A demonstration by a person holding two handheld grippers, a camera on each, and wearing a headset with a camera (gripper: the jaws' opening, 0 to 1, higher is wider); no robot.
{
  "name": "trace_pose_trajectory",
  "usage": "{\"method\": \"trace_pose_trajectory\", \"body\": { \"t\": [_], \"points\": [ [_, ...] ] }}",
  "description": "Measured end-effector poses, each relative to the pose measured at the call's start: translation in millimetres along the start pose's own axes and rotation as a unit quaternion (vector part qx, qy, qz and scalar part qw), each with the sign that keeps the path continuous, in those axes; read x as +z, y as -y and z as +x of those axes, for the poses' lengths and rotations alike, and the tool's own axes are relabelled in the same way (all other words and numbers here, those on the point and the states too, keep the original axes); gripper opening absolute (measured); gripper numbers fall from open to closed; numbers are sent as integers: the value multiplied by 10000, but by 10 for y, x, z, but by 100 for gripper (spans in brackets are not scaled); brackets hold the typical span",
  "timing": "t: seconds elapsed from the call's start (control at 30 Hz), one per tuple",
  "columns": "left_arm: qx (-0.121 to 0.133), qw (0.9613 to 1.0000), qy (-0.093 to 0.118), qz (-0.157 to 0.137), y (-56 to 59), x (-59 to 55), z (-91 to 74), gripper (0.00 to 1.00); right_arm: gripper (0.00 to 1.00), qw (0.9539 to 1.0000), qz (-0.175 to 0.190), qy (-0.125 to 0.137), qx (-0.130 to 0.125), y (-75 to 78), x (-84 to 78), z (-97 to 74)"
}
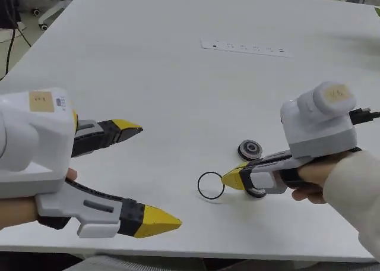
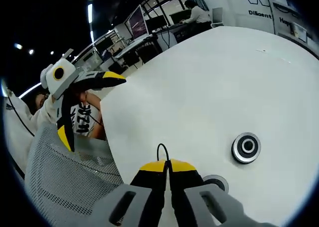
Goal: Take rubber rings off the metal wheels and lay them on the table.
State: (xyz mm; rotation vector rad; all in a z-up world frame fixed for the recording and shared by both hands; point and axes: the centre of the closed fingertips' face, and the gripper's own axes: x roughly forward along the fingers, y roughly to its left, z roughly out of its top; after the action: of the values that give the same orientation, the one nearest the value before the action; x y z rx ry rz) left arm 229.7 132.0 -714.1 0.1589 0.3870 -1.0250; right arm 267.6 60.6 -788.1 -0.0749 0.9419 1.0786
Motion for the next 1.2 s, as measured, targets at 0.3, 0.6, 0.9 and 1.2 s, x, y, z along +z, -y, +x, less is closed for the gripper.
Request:
{"method": "trace_pose_trajectory", "body": {
  "t": [0.3, 0.6, 0.9, 1.2],
  "points": [
    [162, 9997, 44, -175, 28, 29, 17, 93, 5, 9997, -197, -140, 96, 108, -20, 38],
    [239, 9995, -16, -203, 58, 51, 76, 92, 9, 9986, -502, -163, 75, 249, -34, -167],
    [345, 9991, -73, -226, 89, 33, 47, 93, 12, 9970, -759, -89, 91, 228, 27, -410],
    [365, 9990, -142, -217, 129, 35, 29, 92, 17, 9952, -977, -34, -2, 217, 40, -577]
  ]
}}
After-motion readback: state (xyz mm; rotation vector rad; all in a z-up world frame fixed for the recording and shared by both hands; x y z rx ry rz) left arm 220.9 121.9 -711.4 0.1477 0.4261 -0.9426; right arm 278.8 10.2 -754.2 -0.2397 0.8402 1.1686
